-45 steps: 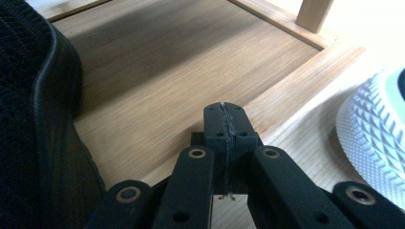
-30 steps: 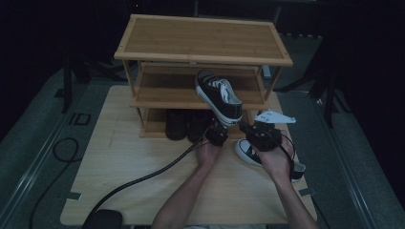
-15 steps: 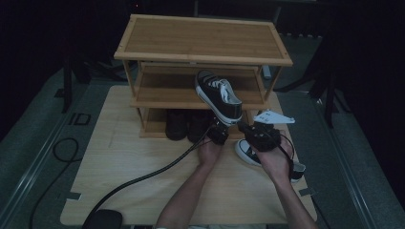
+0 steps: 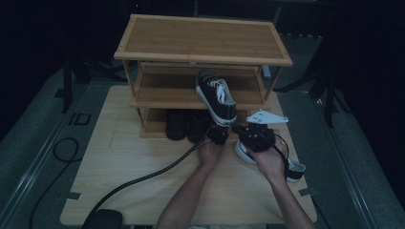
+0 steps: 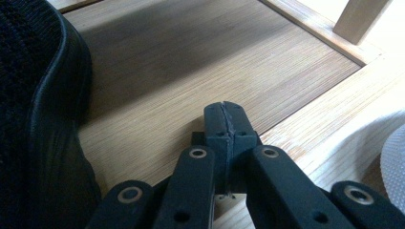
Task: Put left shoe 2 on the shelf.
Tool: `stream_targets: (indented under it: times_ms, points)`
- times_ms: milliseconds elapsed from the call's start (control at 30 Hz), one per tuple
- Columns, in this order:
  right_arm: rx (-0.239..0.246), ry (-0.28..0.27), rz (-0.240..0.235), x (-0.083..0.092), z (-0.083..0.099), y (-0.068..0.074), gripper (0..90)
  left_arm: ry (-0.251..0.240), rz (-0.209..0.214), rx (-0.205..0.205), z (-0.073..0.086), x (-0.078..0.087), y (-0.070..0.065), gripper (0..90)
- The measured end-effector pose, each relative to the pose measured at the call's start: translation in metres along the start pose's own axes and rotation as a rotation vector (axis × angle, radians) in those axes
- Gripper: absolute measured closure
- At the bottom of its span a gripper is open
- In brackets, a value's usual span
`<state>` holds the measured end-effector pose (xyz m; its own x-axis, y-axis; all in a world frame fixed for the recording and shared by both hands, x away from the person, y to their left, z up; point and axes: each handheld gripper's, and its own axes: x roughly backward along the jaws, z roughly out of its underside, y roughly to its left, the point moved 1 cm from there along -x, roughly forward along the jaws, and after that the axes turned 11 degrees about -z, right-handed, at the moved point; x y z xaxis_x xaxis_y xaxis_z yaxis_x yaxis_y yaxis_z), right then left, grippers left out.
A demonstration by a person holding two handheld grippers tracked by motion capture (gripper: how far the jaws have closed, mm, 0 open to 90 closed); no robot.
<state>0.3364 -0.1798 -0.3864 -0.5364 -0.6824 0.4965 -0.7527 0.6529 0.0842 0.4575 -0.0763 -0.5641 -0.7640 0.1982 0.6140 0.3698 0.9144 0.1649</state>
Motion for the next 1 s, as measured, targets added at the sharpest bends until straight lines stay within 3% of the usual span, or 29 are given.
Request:
stream_targets:
  times_ms: [1000]
  points:
    - [0.005, 0.008, 0.0, -0.021, -0.01, -0.001, 90.0, 0.0, -0.01, -0.008, 0.0, 0.0, -0.001, 90.0]
